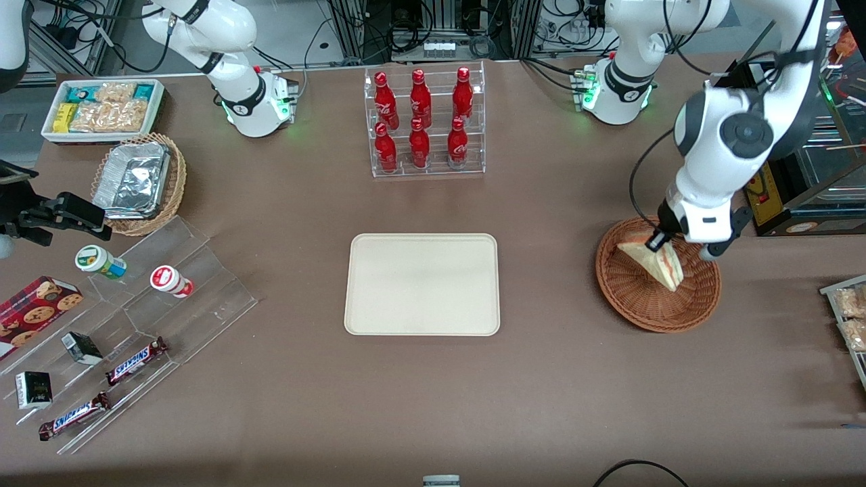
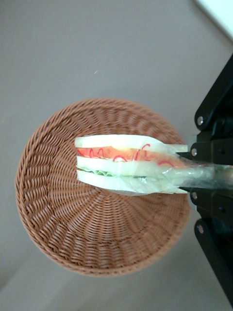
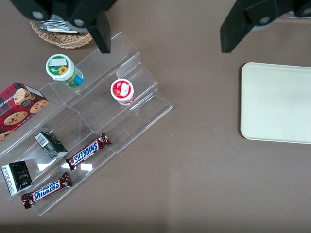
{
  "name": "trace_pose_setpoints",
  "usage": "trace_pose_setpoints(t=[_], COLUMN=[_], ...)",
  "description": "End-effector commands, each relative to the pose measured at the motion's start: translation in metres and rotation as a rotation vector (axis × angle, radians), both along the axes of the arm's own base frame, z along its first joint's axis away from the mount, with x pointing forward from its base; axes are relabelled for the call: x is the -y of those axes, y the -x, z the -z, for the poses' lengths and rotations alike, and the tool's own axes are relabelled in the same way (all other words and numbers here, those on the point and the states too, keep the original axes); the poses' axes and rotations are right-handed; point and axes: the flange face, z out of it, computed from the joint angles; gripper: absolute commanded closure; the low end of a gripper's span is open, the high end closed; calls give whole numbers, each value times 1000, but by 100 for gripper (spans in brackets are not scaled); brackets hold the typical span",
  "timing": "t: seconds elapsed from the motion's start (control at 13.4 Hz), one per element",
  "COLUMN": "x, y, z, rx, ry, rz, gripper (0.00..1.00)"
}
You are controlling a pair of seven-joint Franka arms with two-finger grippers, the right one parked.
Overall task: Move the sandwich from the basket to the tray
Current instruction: 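Lift the sandwich and carry it with the left gripper over the tray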
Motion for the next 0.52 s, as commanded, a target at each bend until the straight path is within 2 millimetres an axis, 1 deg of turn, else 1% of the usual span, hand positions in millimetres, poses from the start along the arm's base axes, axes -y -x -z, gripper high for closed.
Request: trace_pose_setpoints(t=[0.0,0.07,0.15,0.22,0.3,0.37,0.45], x=[54,82,105,123,143,164,183], y=[-2,0,5,11,18,25,28], z=[-61,-78,-90,-97,-101,-103,-100], rx=[-15,2,11,17,21,25,26], ry=[-24,-20,-18,-15,-14,-7,-5], rz=[119,167,215,282,373,428,463], gripper=[100,100,100,100,100,100,100])
